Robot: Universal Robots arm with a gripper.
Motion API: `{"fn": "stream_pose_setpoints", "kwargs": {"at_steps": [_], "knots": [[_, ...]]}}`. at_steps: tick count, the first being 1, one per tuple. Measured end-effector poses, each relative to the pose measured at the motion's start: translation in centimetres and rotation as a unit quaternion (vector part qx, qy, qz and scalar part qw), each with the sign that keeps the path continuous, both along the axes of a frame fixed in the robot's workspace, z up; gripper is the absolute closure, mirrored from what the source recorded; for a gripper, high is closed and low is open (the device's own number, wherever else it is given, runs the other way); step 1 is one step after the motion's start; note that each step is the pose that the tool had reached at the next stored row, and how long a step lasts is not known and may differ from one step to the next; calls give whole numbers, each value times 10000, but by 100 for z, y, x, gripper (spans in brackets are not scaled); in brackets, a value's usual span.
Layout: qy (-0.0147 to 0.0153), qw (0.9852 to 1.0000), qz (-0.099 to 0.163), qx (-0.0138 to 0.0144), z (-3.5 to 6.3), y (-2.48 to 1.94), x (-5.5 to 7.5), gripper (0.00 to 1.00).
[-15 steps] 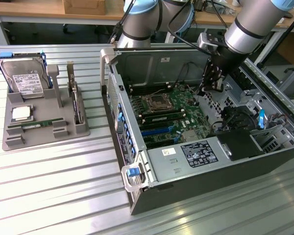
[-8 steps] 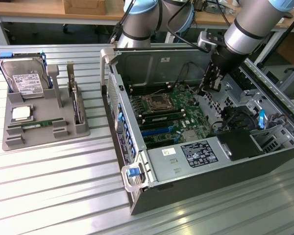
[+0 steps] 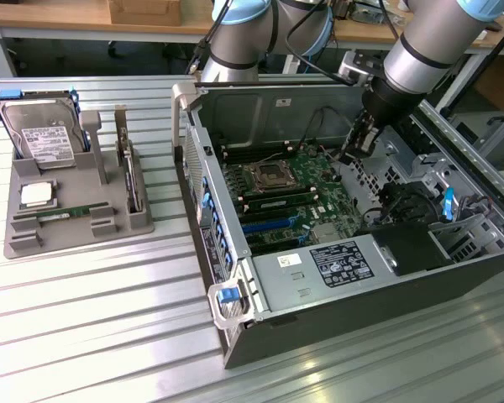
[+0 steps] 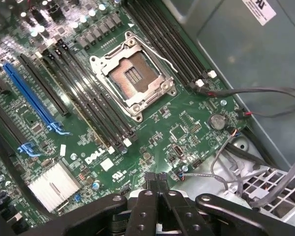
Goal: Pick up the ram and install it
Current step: 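Press down the ram until it locks into place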
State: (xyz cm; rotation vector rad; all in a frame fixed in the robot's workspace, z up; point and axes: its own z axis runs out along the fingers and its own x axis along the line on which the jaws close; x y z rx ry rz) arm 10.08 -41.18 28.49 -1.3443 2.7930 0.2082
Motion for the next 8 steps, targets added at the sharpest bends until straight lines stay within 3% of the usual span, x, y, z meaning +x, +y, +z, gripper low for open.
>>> {"fn": "stream_pose_setpoints", "kwargs": {"at_steps": [4,8], "knots": [[0,9994,-339,0,-3,0,0,89],[0,9972,-754,1,-7,0,0,89]]}}
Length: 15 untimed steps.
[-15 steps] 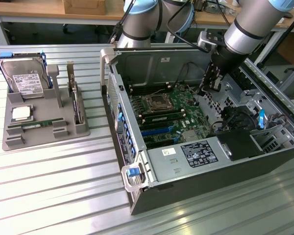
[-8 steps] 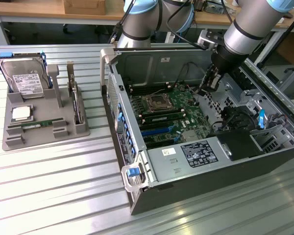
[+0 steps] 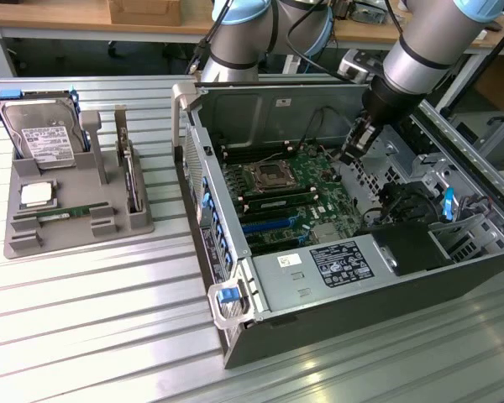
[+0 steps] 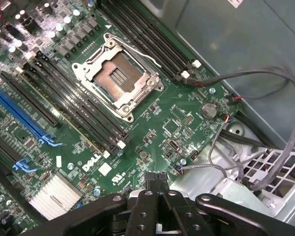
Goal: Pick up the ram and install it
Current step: 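Press down the ram until it locks into place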
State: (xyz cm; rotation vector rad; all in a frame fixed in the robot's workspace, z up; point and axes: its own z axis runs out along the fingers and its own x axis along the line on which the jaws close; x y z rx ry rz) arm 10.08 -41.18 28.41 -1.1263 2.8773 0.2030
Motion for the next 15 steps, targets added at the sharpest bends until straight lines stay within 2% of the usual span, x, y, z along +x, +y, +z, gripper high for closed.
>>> {"fn": "stream_pose_setpoints", "kwargs": {"at_steps": [3,5,8,11,12,15], "knots": [[0,9996,-295,0,-2,0,0,89],[0,9983,-587,0,-5,0,0,89],[0,9966,-824,0,-7,0,0,89],[0,9930,-1185,0,-9,0,0,89],[0,9922,-1243,0,-10,0,0,89],[0,9882,-1530,0,-12,0,0,89]]}}
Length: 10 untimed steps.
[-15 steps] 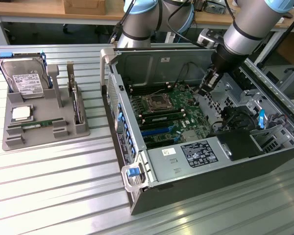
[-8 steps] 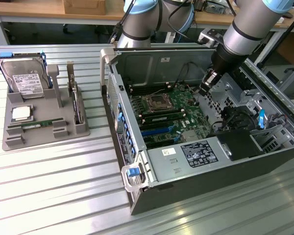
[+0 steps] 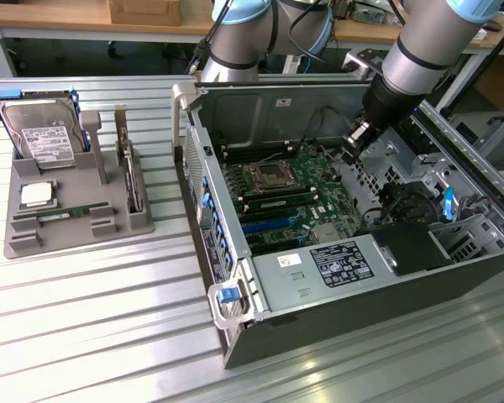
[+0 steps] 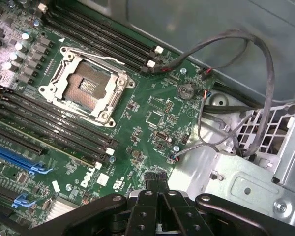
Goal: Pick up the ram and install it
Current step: 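Press down the ram until it locks into place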
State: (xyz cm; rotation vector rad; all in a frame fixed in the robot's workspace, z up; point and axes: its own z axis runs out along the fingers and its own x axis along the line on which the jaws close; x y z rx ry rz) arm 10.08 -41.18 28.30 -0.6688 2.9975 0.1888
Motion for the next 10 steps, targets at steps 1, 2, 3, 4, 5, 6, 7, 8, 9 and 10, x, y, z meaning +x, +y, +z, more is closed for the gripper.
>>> {"fn": "stream_pose_setpoints", "kwargs": {"at_steps": [1,2,3,4,5,6,7,8,9,10], "knots": [[0,10000,-96,0,-1,0,0,89],[0,9999,-171,0,-2,0,0,89],[0,9996,-269,0,-2,0,0,89],[0,9993,-362,0,-3,0,0,89],[0,9989,-468,0,-4,0,0,89],[0,9985,-545,0,-5,0,0,89],[0,9978,-658,0,-6,0,0,89],[0,9972,-754,0,-7,0,0,89],[0,9964,-850,-1,-7,0,0,89],[0,9956,-940,0,-8,0,0,89]]}}
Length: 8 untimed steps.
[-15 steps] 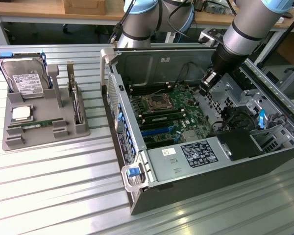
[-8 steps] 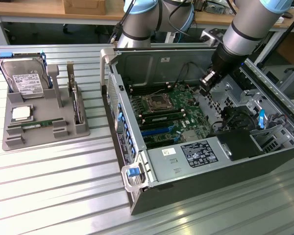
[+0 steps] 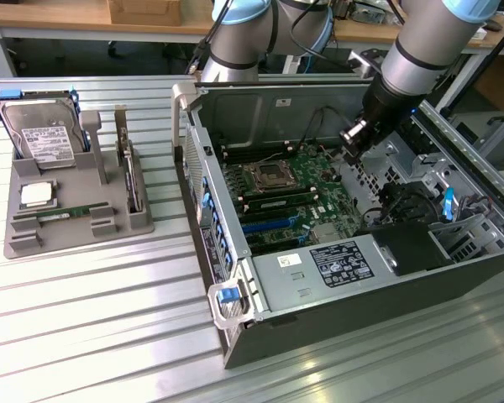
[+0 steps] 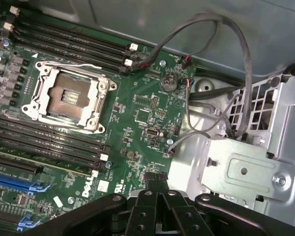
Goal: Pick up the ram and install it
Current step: 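Press down the ram until it locks into place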
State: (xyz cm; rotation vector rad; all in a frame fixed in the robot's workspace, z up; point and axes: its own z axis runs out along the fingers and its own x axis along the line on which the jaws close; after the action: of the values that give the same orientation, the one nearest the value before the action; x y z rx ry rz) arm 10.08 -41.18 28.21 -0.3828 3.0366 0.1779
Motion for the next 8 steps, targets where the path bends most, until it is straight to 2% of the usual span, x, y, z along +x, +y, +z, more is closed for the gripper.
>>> {"fn": "stream_pose_setpoints", "kwargs": {"at_steps": [4,8], "knots": [[0,9990,-449,0,-4,0,0,89],[0,9961,-878,0,-7,0,0,89]]}}
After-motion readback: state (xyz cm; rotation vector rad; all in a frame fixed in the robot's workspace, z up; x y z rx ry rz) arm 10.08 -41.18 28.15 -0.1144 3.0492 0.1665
